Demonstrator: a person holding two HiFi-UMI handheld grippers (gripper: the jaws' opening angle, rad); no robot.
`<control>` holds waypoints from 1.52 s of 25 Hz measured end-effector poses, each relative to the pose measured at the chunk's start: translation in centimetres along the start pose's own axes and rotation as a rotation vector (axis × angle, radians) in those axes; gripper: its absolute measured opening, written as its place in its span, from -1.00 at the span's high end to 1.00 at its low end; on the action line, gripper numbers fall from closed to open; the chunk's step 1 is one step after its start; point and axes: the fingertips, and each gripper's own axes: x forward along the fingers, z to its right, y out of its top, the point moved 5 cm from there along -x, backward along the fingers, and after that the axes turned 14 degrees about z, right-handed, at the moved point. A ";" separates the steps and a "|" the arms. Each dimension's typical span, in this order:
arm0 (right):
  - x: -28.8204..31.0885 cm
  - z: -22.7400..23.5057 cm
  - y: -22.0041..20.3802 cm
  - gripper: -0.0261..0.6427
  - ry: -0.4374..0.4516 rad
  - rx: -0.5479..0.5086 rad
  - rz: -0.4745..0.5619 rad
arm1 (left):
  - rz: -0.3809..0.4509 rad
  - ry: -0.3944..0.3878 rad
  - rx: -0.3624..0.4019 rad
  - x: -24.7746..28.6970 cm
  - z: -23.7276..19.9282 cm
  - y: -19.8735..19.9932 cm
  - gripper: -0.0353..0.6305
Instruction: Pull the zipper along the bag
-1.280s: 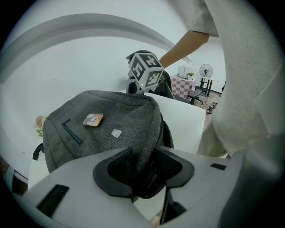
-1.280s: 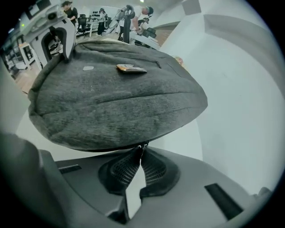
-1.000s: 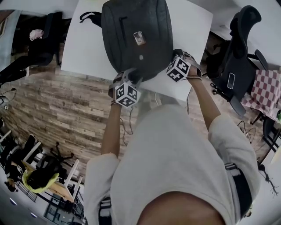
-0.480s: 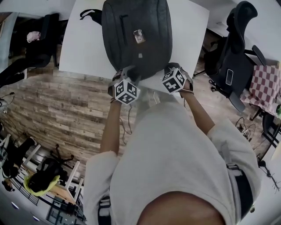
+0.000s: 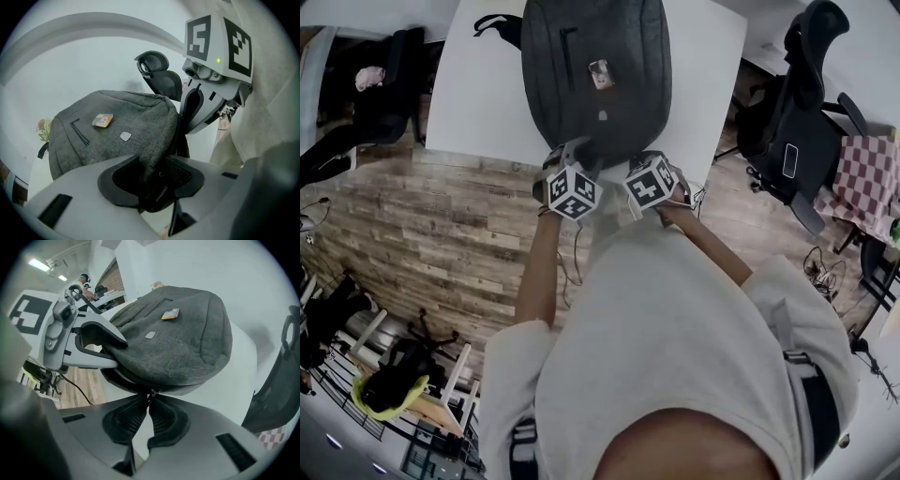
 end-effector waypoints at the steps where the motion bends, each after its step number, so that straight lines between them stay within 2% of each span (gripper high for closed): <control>1: -0.1 0.0 0.1 0.84 0.003 0.005 -0.008 | 0.001 -0.001 -0.001 0.0 0.0 0.0 0.37; 6: -0.6 0.9 -0.4 0.87 0.064 0.118 -0.004 | 0.029 0.000 0.033 -0.3 0.4 0.3 0.37; 11: -0.8 2.1 -0.3 0.87 0.060 0.072 0.037 | 0.068 -0.029 0.167 -1.3 1.4 0.3 0.36; 14: -0.6 2.4 -0.6 0.87 0.066 0.082 0.047 | 0.056 -0.037 0.235 -2.6 0.8 0.2 0.25; 18: -0.6 2.5 -0.6 0.87 0.073 0.078 0.049 | 0.035 -0.038 0.289 -4.9 -1.6 -0.2 0.11; 22: -0.6 2.7 -0.5 0.87 0.081 0.078 0.049 | 0.005 -0.121 0.363 -4.7 -2.4 -0.4 0.04; 24: -0.6 3.4 -0.6 0.87 0.068 0.081 0.045 | 0.024 -0.161 0.359 -3.8 -1.7 -0.3 0.26; 25: -0.7 4.0 -0.7 0.87 0.057 0.088 0.043 | 0.044 -0.162 0.342 -3.4 -1.4 -0.2 0.29; 28: -1.0 5.7 -0.9 0.87 0.020 0.095 0.038 | 0.081 -0.133 0.290 -2.2 -0.7 0.5 0.33; 32: -1.5 7.4 -1.1 0.87 -0.028 0.096 0.036 | 0.079 -0.112 0.250 -1.0 0.0 1.5 0.35; 38: -2.0 6.9 -1.0 0.87 -0.072 0.101 0.008 | 0.071 -0.091 0.203 -0.3 0.1 1.7 0.37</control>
